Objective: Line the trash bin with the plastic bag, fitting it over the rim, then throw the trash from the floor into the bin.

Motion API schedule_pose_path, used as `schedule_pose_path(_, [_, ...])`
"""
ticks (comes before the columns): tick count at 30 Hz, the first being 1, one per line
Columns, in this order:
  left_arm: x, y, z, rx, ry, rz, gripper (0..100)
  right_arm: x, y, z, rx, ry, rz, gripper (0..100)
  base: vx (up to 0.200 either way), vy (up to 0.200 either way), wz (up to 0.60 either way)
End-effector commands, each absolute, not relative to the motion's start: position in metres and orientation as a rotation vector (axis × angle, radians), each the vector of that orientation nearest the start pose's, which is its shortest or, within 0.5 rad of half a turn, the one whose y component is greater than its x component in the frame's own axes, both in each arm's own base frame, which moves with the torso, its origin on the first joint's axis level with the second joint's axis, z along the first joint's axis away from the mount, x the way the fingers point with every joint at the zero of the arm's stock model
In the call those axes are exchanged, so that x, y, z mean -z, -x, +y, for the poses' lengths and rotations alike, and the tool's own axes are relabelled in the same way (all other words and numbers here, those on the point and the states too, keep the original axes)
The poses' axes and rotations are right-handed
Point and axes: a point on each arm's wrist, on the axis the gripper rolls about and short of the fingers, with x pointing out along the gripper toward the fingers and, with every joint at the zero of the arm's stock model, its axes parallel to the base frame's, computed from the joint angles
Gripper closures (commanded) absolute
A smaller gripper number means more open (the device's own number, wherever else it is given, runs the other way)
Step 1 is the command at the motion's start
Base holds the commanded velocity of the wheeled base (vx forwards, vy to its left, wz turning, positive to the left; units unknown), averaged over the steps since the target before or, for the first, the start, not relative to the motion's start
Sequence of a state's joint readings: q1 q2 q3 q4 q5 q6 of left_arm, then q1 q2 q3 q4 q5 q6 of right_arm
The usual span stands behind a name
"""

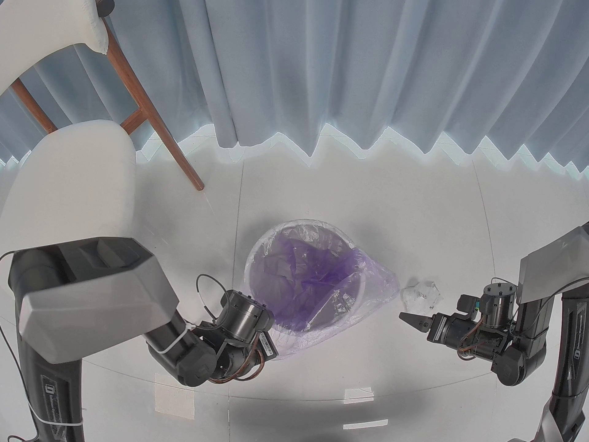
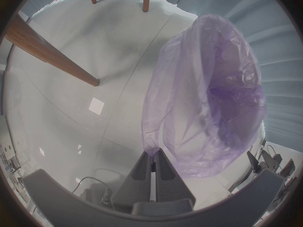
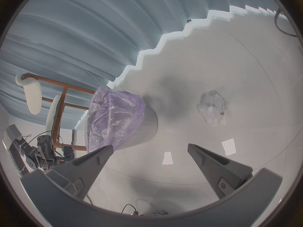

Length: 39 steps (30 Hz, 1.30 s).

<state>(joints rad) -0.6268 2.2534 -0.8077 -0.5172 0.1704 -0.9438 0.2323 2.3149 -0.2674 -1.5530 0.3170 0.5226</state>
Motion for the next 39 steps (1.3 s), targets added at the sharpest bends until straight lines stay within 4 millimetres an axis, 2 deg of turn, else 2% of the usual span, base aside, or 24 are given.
schedule_pose_path(1, [0.037,-0.296,-0.206,-0.035,0.459,0.977,100,0.016,-0.27,0.071,-0.397,-0.52,0.617,0,0.0,0.0,0.0])
schedule_pose_path(5, [0.036,-0.303,-0.205,-0.029,0.41,0.951,100,0.016,-0.27,0.071,-0.398,-0.519,0.615,0,0.0,0.0,0.0])
schedule_pose_path(9, [0.048,-0.317,-0.205,-0.048,0.307,0.907,100,0.018,-0.271,0.071,-0.395,-0.519,0.621,0,0.0,0.0,0.0])
schedule_pose_path(12, [0.05,-0.325,-0.208,-0.038,0.288,0.888,100,0.02,-0.271,0.071,-0.376,-0.513,0.62,0,0.0,0.0,0.0])
schedule_pose_path(20, [0.065,-0.331,-0.216,0.002,0.166,0.879,100,0.021,-0.271,0.071,-0.366,-0.511,0.623,0,0.0,0.0,0.0])
schedule_pose_path(23, [0.064,-0.337,-0.221,0.023,0.151,0.861,100,0.024,-0.271,0.071,-0.364,-0.512,0.633,0,0.0,0.0,0.0])
schedule_pose_path(27, [0.06,-0.332,-0.223,0.033,0.147,0.864,100,0.028,-0.276,0.072,-0.368,-0.524,0.632,0,0.0,0.0,0.0])
schedule_pose_path(28, [0.06,-0.332,-0.223,0.033,0.147,0.864,0,0.028,-0.276,0.072,-0.368,-0.524,0.632,0,0.0,0.0,0.0])
schedule_pose_path(34, [0.037,-0.309,-0.213,0.044,0.15,0.865,0,0.034,-0.301,0.078,-0.378,-0.563,0.58,0,0.0,0.0,0.0])
schedule_pose_path(39, [0.011,-0.291,-0.206,0.071,0.166,0.84,0,0.029,-0.306,0.094,-0.436,-0.648,0.582,0,0.0,0.0,0.0])
